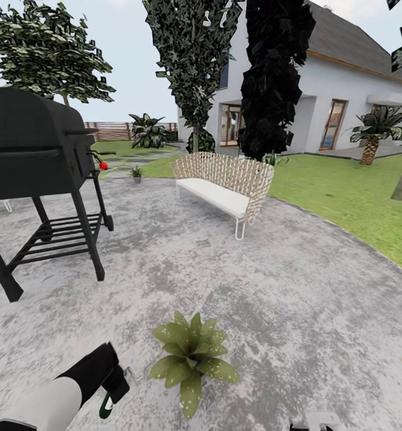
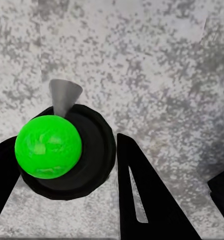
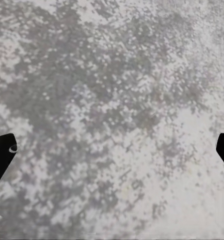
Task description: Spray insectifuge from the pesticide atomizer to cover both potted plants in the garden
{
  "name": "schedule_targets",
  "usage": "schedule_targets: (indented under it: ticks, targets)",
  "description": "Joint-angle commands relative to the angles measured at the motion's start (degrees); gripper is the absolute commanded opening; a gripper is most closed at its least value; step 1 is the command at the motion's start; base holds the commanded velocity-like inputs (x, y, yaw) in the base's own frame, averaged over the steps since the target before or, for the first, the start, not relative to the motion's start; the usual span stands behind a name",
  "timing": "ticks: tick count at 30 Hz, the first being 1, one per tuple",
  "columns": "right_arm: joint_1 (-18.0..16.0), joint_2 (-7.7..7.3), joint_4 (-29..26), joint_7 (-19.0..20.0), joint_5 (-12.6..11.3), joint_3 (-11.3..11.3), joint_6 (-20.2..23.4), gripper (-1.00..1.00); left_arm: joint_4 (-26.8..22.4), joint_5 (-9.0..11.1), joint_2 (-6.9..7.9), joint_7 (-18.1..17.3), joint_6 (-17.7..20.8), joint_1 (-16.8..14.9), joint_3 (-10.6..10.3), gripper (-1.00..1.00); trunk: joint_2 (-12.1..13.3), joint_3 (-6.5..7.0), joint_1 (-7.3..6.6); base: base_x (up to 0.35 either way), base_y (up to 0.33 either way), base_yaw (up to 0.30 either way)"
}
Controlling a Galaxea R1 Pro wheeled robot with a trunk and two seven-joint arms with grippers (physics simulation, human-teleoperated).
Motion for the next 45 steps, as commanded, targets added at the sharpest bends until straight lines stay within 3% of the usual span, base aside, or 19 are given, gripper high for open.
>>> schedule_targets:
  ticks: [1,12,15,17,18,21,24,28,30,36,39,43,45]
  targets:
    - [-0.05,-0.01,0.11,-0.23,0.60,-0.45,-0.22,1.00,-0.16,-0.47,0.01,-0.45,0.14,0.00,-0.05,-1.00,-0.03,-0.05,-0.05,-0.331,0.000,0.000]
    - [-0.05,0.04,0.11,-0.23,0.60,-0.45,-0.22,1.00,-0.29,-0.39,-0.11,1.73,0.56,0.00,0.00,-1.00,-0.03,-0.05,-0.05,-0.041,0.000,0.140]
    - [-0.05,-0.01,0.11,-0.23,0.60,-0.44,-0.22,1.00,-0.75,-0.66,-3.64,1.78,1.10,-0.03,-0.05,-1.00,-0.03,-0.05,-0.05,0.000,0.000,0.011]
    - [-0.05,-0.01,0.13,-0.23,0.60,-0.38,-0.22,1.00,-0.78,-1.09,-5.67,1.42,4.78,-0.39,-0.50,-1.00,-0.03,-0.05,-0.05,0.000,0.000,0.001]
    - [-0.05,-0.01,0.12,-0.23,0.60,-0.38,-0.22,1.00,-0.82,-1.14,-6.30,1.29,8.32,-0.64,-0.68,-1.00,-0.03,-0.05,-0.05,0.000,0.000,0.000]
    - [-0.05,-0.01,0.11,-0.23,0.60,-0.38,-0.22,1.00,-1.31,-1.69,-6.63,0.99,14.26,-1.21,-1.84,-1.00,-0.03,-0.05,-0.05,0.000,0.000,0.000]
    - [-0.05,-0.01,0.13,-0.23,0.60,-0.41,-0.22,1.00,-1.65,-2.66,-5.96,-2.48,15.83,-2.43,-3.85,-1.00,-0.03,-0.05,-0.05,0.000,0.000,0.000]
    - [-0.05,-0.01,0.16,-0.23,0.60,-0.38,-0.22,1.00,-2.84,-6.15,-2.31,-11.57,15.66,-4.04,-4.48,-1.00,-0.03,-0.05,-0.05,0.000,0.000,0.000]
    - [-0.05,-0.01,0.19,-0.23,0.60,-0.36,-0.22,1.00,-6.34,-6.75,-1.65,-15.09,15.64,-4.26,-4.62,-1.00,-0.03,-0.05,-0.05,0.000,0.000,0.000]
    - [-0.05,-0.01,0.16,-0.23,0.60,-0.41,-0.22,1.00,-11.54,-7.99,-4.21,-19.04,16.31,-5.22,-4.69,-1.00,-0.03,-0.05,-0.05,0.000,0.000,0.000]
    - [-0.05,-0.01,0.13,-0.23,0.60,-0.43,-0.22,1.00,-12.03,-12.34,-5.41,-22.99,16.39,-5.45,-4.69,-1.00,-0.03,-0.05,-0.05,0.000,0.000,0.000]
    - [-0.05,-0.01,0.11,-0.23,0.60,-0.45,-0.22,1.00,-12.10,-19.99,-5.21,-30.38,16.40,-5.48,-4.68,-1.00,-0.03,-0.05,-0.05,0.000,0.000,0.000]
    - [-0.05,-0.01,0.11,-0.23,0.60,-0.45,-0.22,1.00,-12.27,-24.54,-4.91,-36.02,16.33,-5.35,-4.66,-1.00,-0.03,-0.05,-0.05,0.000,0.000,0.000]
